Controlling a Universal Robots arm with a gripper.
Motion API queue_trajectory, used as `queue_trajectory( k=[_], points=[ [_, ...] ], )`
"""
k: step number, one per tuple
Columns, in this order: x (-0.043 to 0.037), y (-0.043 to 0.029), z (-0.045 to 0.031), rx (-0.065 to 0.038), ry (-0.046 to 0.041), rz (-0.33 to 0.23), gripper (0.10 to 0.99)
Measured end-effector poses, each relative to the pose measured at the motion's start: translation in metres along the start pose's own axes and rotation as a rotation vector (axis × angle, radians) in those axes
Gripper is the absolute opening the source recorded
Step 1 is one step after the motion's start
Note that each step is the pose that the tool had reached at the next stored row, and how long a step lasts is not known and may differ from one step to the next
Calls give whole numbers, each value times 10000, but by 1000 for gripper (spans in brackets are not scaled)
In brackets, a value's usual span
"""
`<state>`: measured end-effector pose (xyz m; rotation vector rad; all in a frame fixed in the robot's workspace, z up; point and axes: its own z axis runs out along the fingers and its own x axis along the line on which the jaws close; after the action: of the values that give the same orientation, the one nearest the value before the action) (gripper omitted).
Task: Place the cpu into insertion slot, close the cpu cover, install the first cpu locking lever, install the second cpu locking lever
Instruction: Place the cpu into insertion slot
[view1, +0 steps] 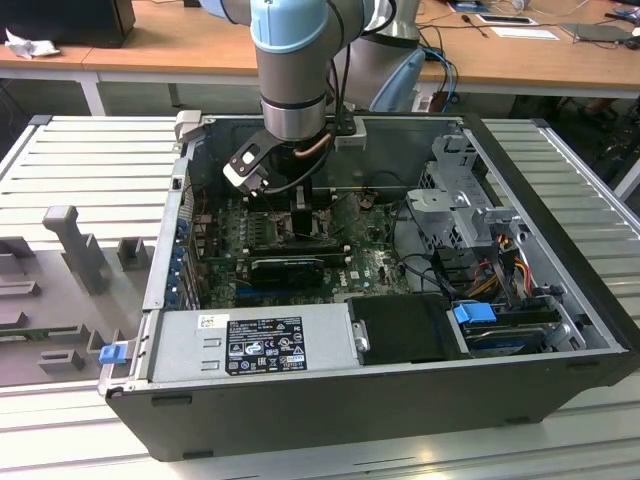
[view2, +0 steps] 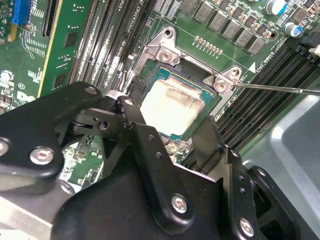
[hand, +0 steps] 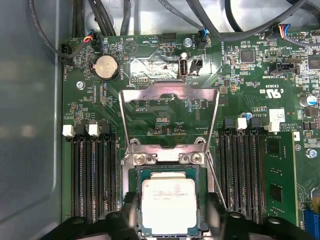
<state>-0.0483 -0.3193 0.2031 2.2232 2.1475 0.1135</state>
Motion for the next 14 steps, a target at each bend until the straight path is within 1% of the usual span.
queue_trajectory(
  k=[1,4,7,8,9,10,11,13,14],
  points=[
    [0,0,0,0,0,1,663],
    [0,1,-2,0,0,1,663],
    [0,3,-27,0,-5,0,643],
    [1,4,-39,1,-8,-2,580],
    [1,6,-49,8,-9,-1,580],
    [2,14,-72,54,-11,0,455],
    [2,20,-84,89,-11,1,396],
    [3,35,-120,208,-16,2,275],
    [3,38,-132,240,-17,3,216]
  ],
)
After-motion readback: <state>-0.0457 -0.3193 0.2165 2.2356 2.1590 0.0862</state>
